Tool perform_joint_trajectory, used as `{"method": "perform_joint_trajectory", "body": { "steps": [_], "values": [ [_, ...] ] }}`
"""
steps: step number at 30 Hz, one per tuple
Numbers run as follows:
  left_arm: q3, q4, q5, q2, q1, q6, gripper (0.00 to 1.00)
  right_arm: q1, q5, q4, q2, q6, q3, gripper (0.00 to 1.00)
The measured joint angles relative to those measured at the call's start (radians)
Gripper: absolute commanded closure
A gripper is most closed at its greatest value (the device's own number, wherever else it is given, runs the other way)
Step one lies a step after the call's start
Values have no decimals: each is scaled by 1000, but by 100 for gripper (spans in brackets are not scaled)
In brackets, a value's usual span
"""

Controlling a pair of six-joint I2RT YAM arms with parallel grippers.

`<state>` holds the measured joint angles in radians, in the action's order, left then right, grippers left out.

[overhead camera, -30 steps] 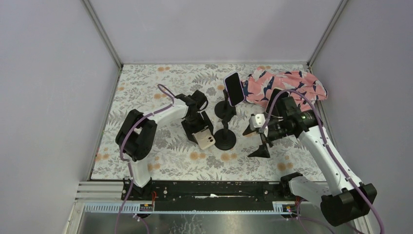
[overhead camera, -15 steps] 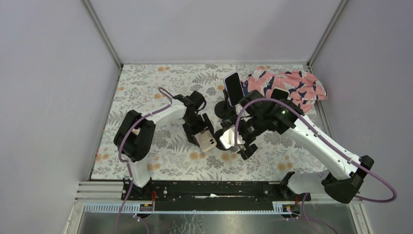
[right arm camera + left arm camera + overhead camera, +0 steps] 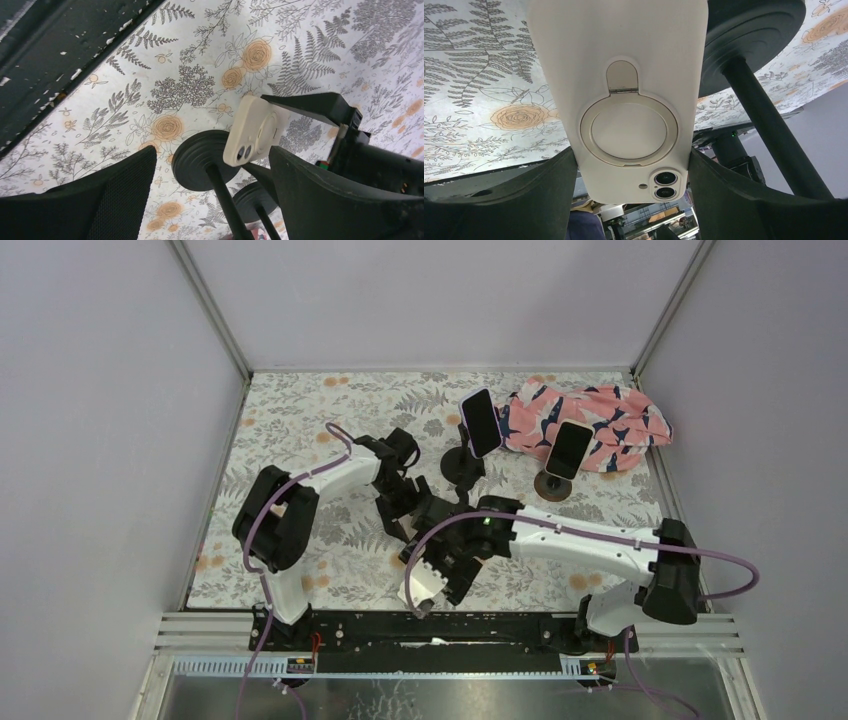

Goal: Place the phone on the phone stand
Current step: Pick up the phone at the center of the board.

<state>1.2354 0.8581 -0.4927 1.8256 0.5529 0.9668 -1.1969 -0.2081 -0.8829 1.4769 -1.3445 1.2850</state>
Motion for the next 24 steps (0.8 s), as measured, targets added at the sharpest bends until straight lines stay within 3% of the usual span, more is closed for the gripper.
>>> {"method": "perform_joint_trajectory", "body": {
  "steps": [11, 24],
  "values": [
    [-8, -10, -48, -2, -5, -5, 100, -80, 261, 303, 27, 9, -240, 20],
    [-85, -66, -82, -62, -6, 1, 100, -80, 428, 650, 87, -22, -361, 77]
  ]
}}
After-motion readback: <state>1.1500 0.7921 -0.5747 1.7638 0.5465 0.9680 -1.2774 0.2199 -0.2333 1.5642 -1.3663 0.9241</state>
